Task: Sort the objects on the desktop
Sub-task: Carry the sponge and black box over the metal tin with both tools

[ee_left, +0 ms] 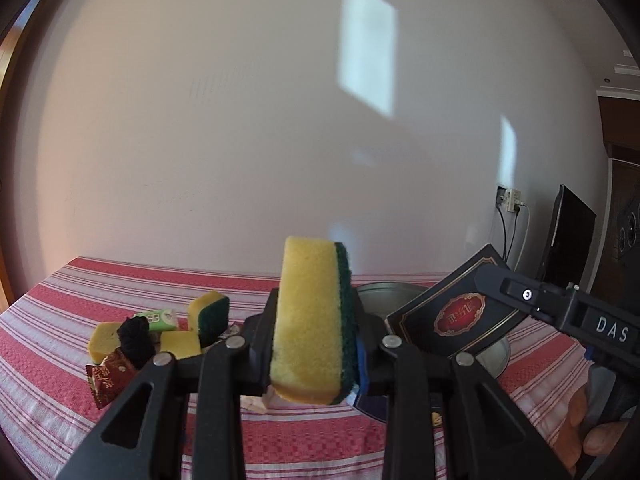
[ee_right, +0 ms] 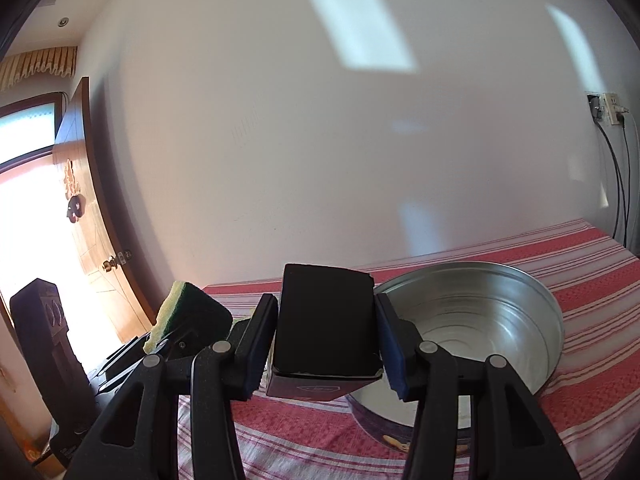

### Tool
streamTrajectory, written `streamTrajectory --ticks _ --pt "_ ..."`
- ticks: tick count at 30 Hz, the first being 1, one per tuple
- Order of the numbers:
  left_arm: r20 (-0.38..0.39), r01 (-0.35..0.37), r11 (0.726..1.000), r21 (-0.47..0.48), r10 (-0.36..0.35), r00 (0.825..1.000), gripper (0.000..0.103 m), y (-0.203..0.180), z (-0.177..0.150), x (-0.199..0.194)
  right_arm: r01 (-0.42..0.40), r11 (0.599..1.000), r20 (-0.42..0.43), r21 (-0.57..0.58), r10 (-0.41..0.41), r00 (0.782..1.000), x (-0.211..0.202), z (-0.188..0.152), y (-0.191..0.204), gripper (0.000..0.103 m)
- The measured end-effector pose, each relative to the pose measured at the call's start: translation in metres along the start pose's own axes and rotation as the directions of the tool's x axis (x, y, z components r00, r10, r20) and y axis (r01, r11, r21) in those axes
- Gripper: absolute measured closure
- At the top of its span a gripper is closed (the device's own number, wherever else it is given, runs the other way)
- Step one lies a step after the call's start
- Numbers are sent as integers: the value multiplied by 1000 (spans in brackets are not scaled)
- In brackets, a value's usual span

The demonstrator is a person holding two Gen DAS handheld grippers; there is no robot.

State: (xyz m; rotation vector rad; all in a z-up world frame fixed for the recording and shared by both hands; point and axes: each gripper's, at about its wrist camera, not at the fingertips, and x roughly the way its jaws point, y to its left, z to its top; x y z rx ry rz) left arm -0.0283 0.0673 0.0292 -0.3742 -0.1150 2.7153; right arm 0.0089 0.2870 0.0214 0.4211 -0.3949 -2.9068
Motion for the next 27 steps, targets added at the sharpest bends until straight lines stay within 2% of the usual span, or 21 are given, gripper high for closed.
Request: streamTrajectory --ticks 14,23,27 --pt "-21 147 989 27 -146 989 74 -66 5 39 182 983 18 -6 -182 983 -8 16 -45 52" --pt "-53 180 982 65 -176 983 74 -97 -2 68 317 947 38 -55 -315 948 7 15 -57 52" --pt "-74 180 981 69 -175 982 74 -104 -7 79 343 938 23 -54 -342 939 5 14 -62 52"
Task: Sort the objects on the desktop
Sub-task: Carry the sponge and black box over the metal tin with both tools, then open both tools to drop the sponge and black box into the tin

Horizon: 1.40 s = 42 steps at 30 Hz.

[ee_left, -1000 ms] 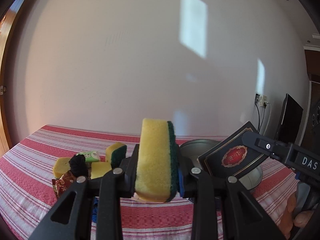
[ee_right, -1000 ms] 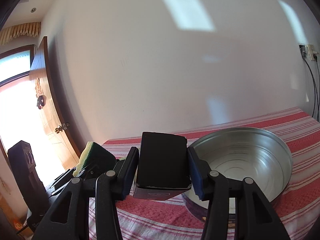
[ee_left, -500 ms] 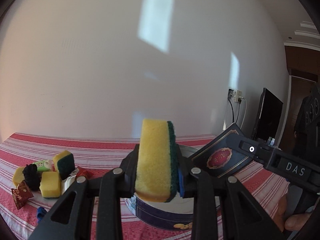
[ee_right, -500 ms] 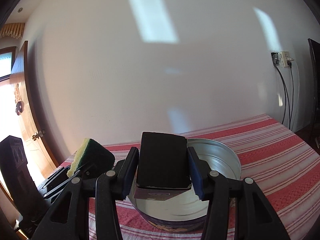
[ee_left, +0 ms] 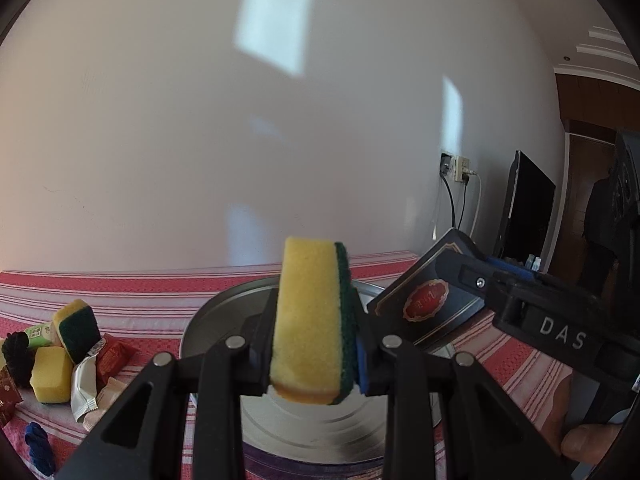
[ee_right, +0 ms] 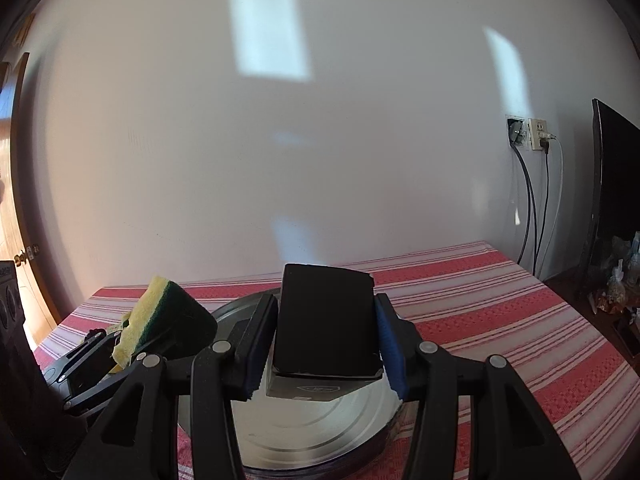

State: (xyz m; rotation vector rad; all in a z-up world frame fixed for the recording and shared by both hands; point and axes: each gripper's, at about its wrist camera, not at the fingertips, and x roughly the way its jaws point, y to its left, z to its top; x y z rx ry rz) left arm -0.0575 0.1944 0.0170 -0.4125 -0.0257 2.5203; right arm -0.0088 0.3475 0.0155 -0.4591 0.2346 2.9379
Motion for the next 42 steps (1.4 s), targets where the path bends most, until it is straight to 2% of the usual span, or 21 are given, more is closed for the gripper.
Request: streamTrajectory --ticks 12,15,18,19,20,23,25,28,34,36,39,42 --pt "-28 8 1000 12 -7 1000 74 -11 -7 23 72 997 -27 -23 -72 997 32 -7 -20 51" --pt "-28 -7 1000 27 8 1000 74 -13 -10 26 100 994 -18 -39 -101 995 35 -11 -19 51" --pt "-18 -33 999 32 33 999 71 -14 -12 27 91 996 -24 -17 -91 996 39 -14 -23 49" --pt "-10 -43 998 35 43 999 63 -14 -13 27 88 996 -24 -6 -88 996 40 -16 -25 49" --pt "2 -57 998 36 57 998 48 -14 -13 25 87 996 -29 0 -87 996 41 -17 -25 49" --pt "63 -107 994 18 105 992 20 -11 -16 17 105 994 -37 7 -105 994 44 -20 -28 48" --pt "82 -123 992 -4 123 989 12 -8 -15 14 113 993 -36 14 -112 993 44 -20 -30 40" --pt "90 -122 992 -40 125 988 7 0 -16 10 133 991 -22 19 -132 991 41 -20 -30 24" --pt "116 -143 988 -61 149 982 1 8 -17 -1 120 992 -4 39 -120 993 35 -19 -25 11" --pt "143 -175 983 -59 182 973 1 12 -16 -10 113 993 6 43 -113 994 33 -18 -22 10" --pt "182 -260 965 -36 262 948 1 18 -15 -25 96 995 26 34 -97 995 31 -19 -14 10" --pt "189 -306 951 -30 306 933 1 29 -16 -39 104 994 55 26 -105 993 27 -20 -8 10"
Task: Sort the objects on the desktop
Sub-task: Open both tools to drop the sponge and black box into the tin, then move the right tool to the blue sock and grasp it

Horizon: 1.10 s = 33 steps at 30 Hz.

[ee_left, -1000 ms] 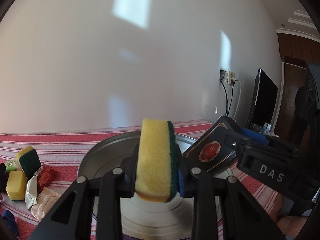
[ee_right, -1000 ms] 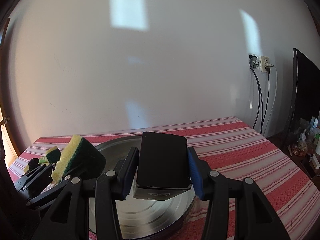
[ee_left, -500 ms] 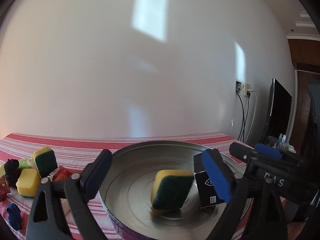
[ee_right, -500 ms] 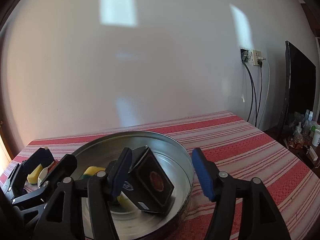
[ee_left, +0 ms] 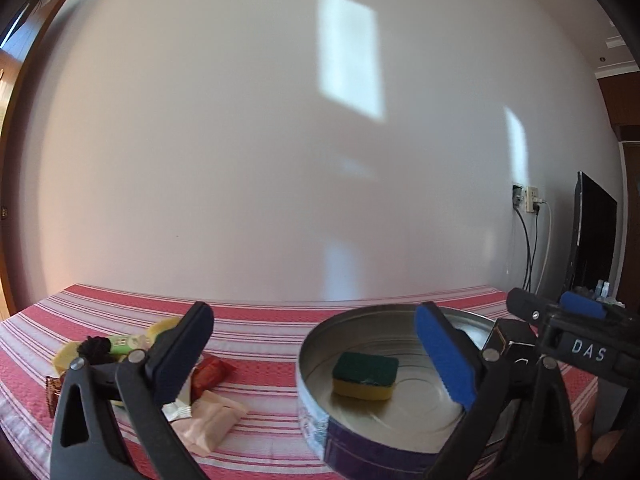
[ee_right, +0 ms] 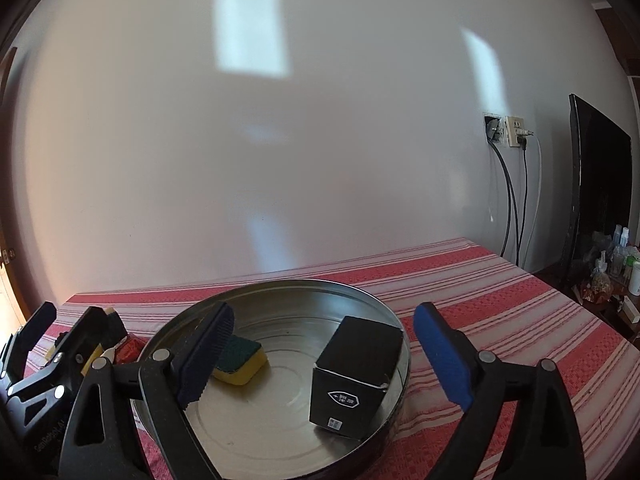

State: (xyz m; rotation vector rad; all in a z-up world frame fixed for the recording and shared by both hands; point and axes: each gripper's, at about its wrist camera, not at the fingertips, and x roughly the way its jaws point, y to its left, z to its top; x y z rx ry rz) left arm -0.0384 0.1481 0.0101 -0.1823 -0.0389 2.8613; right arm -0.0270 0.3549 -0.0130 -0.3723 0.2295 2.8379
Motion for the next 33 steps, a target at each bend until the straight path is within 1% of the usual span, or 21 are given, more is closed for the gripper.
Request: streamTrajectory --ticks 2,5,9,11,14,17,19,25,29,31,33 --pt "-12 -22 1000 -9 22 1000 1 13 -1 -6 -1 1000 17 18 1 1000 -3 -2 1 10" --pt "-57 -41 999 -33 39 998 1 32 -4 -7 -26 997 40 68 24 999 -8 -6 2 8" --pt "-100 -68 996 -58 62 993 1 48 -12 -5 -86 991 72 101 79 994 -13 -13 12 7" --pt "-100 -89 995 -51 83 991 1 53 -14 -7 -99 991 103 92 89 991 -19 -15 22 7" --pt "-80 -121 991 -59 117 990 1 62 -14 -11 -114 992 153 62 104 983 -26 -19 37 6" --pt "-82 -143 988 -58 138 987 1 72 -13 -12 -108 994 172 30 101 980 -29 -21 50 2" --pt "-93 -158 984 -80 151 984 1 81 -14 -14 -116 993 169 14 112 979 -28 -22 57 1" --pt "-132 -210 969 -130 193 972 1 107 -16 -15 -171 985 122 8 169 978 -22 -31 79 1" --pt "-134 -242 962 -129 225 965 1 125 -16 -19 -195 981 117 -18 196 974 -21 -35 97 1" --pt "-126 -276 954 -115 262 957 1 137 -16 -23 -203 979 119 -33 206 971 -22 -36 106 1" --pt "-123 -318 942 -108 305 944 1 152 -15 -29 -216 976 115 -41 219 969 -22 -38 114 1"
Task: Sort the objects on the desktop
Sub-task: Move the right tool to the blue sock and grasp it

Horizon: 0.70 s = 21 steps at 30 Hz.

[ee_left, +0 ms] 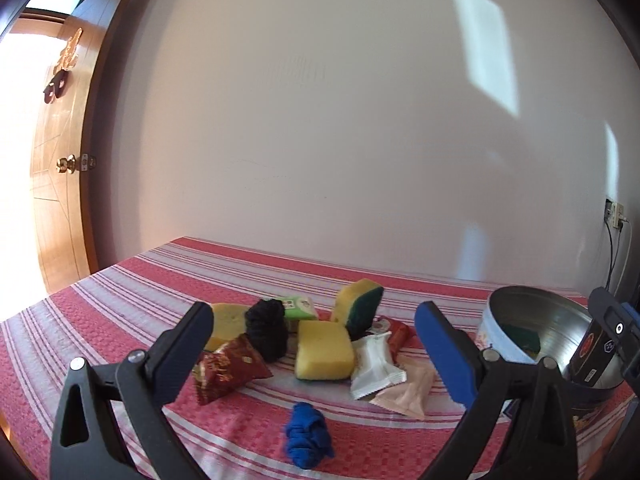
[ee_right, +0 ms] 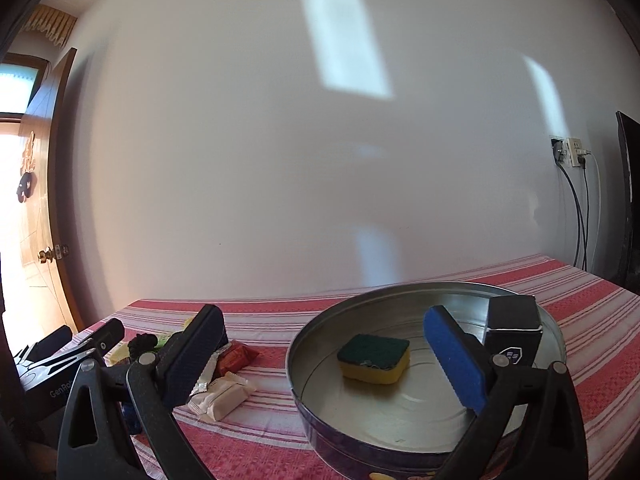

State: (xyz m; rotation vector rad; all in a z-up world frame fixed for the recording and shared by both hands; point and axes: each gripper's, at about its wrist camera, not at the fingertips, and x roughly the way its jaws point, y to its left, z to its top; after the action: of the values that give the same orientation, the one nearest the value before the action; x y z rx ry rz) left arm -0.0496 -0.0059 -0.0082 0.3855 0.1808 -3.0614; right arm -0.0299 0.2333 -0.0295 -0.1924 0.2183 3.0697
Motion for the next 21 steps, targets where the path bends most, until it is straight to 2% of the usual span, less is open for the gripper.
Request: streamTrajectory --ticks 7,11,15,18,21 --pt "-42 -124 981 -150 119 992 1 77 4 6 -106 993 -79 -58 101 992 13 -7 37 1" --pt "-70 -177 967 -184 167 984 1 105 5 10 -213 974 -147 -74 201 968 21 -13 61 1" --pt "-114 -204 953 -223 182 977 1 126 3 13 -319 944 -284 -88 283 916 36 -23 92 1" --pt "-141 -226 943 -246 196 970 1 138 1 16 -376 920 -371 -109 313 874 44 -31 119 1" --pt "-169 -259 938 -229 224 960 1 147 1 20 -433 897 -469 -93 344 813 57 -42 142 2"
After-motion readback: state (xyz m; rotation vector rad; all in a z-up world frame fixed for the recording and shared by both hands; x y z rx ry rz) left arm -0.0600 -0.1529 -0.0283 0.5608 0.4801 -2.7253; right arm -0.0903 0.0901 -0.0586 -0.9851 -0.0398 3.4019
